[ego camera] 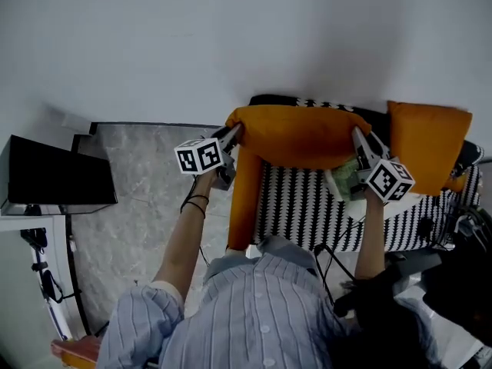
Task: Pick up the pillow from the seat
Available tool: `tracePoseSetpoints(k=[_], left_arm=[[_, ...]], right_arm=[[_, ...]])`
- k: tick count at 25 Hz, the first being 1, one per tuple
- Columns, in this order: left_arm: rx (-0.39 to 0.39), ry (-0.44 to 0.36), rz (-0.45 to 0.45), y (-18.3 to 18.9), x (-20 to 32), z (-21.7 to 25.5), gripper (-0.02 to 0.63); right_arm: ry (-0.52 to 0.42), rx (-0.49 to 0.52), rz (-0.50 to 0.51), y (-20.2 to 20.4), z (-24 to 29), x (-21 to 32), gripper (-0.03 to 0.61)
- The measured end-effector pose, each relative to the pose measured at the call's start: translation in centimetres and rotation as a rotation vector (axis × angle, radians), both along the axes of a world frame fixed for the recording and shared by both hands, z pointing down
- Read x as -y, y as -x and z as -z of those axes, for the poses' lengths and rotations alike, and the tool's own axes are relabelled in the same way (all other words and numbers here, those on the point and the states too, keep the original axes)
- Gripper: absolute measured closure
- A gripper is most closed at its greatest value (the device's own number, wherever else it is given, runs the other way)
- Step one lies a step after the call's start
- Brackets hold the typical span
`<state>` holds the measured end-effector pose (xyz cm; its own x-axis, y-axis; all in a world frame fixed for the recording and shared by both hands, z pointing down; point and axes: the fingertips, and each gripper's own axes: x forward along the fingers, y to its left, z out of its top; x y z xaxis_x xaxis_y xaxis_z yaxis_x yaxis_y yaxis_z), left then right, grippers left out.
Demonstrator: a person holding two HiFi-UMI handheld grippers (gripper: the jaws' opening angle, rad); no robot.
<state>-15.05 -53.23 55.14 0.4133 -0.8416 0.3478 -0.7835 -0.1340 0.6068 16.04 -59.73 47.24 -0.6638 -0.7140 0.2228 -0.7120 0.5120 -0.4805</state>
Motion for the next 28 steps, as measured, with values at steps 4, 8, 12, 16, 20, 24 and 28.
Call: tracePoseSetpoints(k=[4, 8, 12, 16, 20, 24, 28], left_arm=[[0.037, -0.067, -0.005, 0.2, -1.8, 2.7, 0.56], [0.055, -0.142, 0.005, 0.4, -3.3, 6.0, 0.563], [0.103, -0.215, -0.013, 0.6, -4.7, 9.3, 0.563], [0.139, -0.261, -0.032, 0.8, -6.6, 11.5, 0.563], [0.167, -0.286, -0.029, 1.3, -8.0, 12.8, 0.563], [0.156, -0.34, -0.032, 2.1, -9.5, 15.1, 0.563], [0.138, -0.419, -0.037, 2.9, -11.7, 18.3, 0.563]], right_arm=[[-0.05, -0.007, -0.01, 0.1, 2.7, -2.4, 0.483], [-0.111, -0.007, -0.024, 0.4, 6.0, -4.1, 0.485], [-0.169, -0.005, -0.037, 0.6, 9.1, -5.7, 0.486], [-0.214, -0.007, -0.05, 0.9, 11.3, -7.5, 0.488], [-0.236, -0.019, -0.055, 1.6, 12.6, -8.7, 0.489], [-0.268, -0.027, -0.066, 2.1, 14.3, -10.5, 0.489], [-0.29, -0.009, -0.083, 2.5, 16.1, -13.0, 0.489]])
